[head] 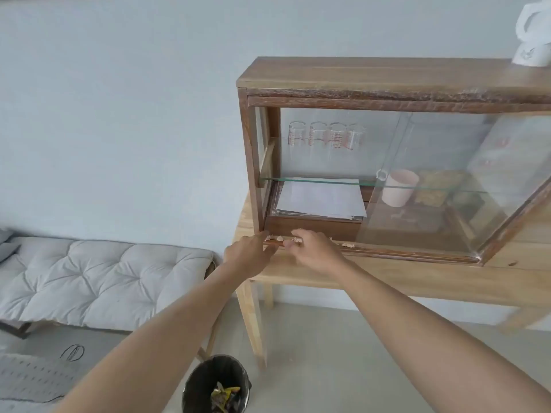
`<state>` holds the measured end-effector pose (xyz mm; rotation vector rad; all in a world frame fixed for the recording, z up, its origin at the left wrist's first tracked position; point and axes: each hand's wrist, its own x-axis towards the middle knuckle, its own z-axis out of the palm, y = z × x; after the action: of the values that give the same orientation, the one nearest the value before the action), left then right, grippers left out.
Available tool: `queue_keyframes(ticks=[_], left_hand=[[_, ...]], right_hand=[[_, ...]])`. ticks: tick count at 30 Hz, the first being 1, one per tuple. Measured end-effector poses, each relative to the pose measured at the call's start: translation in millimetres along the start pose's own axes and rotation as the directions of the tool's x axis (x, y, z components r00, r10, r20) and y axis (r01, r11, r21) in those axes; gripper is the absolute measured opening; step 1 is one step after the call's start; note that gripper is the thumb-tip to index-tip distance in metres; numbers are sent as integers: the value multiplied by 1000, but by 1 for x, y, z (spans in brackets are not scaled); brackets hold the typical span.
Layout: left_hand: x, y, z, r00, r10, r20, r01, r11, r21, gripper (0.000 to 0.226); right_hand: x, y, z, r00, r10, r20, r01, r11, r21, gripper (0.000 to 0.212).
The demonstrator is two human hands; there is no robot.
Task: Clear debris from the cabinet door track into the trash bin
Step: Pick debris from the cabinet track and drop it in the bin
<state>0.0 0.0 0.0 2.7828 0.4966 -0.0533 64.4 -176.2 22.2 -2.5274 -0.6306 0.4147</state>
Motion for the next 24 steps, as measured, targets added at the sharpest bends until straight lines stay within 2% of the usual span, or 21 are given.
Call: queue_keyframes(ticks=[6,11,19,24], left_hand=[[13,1,9,997,-37,-61,38,999,0,40],[16,-3,13,990,-4,-141,11,998,54,32],[17,-12,15,966,60,-250,-41,996,81,29],[2,-21,18,946,107,-305,-113,994,-4,27]], right_hand=[[22,-3,9,999,-24,-29,26,996,82,56],[32,0,17,995,-81,-59,83,996,35,28],[30,0,26,985,-92,-145,105,991,85,22],[26,-2,29,981,-77,-180,96,991,96,21]])
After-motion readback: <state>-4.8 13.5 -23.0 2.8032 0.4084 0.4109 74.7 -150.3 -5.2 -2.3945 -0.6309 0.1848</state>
